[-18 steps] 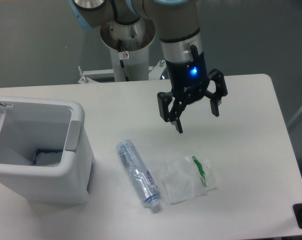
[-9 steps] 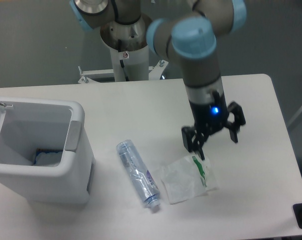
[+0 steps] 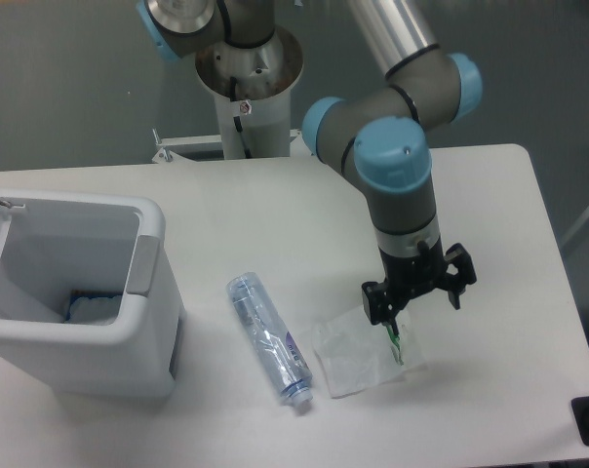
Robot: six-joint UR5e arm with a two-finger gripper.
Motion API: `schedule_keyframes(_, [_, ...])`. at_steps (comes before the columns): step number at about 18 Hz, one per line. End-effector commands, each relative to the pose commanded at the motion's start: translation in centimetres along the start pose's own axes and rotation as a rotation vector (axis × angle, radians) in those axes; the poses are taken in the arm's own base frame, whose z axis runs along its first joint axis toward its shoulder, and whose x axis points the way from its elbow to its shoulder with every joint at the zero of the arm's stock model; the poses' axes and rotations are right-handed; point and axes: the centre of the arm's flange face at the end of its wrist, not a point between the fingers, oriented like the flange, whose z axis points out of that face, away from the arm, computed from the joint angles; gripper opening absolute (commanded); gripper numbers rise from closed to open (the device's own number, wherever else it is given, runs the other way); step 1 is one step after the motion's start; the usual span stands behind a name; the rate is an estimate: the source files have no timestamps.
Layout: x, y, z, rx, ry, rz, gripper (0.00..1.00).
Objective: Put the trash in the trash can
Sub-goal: 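Move the open gripper over the clear plastic bag with green strip, then lower the gripper onto the plastic bag and close on it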
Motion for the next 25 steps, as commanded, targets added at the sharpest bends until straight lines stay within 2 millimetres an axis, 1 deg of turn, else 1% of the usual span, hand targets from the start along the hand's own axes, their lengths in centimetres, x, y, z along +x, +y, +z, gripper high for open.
schedule_keyframes(2, [1.0,0.8,2.3,-0.038,0.024,0.001,1.00])
schedule_keyframes(4, [1.4,0.9,3.0,-0.051,0.037,-0.003,1.00])
schedule_keyframes(6, [1.8,0.8,3.4,-0.045,0.076,-0.051,1.00])
schedule_keyframes(9, [1.9,0.9,4.4,-0.058,0.094,-0.115,1.00])
schedule_keyframes(12, [1.7,1.2,5.8,-0.085,0.086,-0.143,1.00])
schedule_keyframes(14, [1.8,1.2,6.0,-0.088,0.089,-0.143,1.00])
schedule_keyframes(16, [1.9,1.4,6.8,-0.102,0.090,-0.142,1.00])
schedule_keyframes(18, [1.9,1.5,7.1,-0.104,0.092,-0.144,1.00])
schedule_keyframes(21, [2.2,1.7,8.2,-0.122,0.098,-0.149,1.00])
schedule_keyframes(25, [2.4,1.8,8.5,-0.129,0.089,-0.145,1.00])
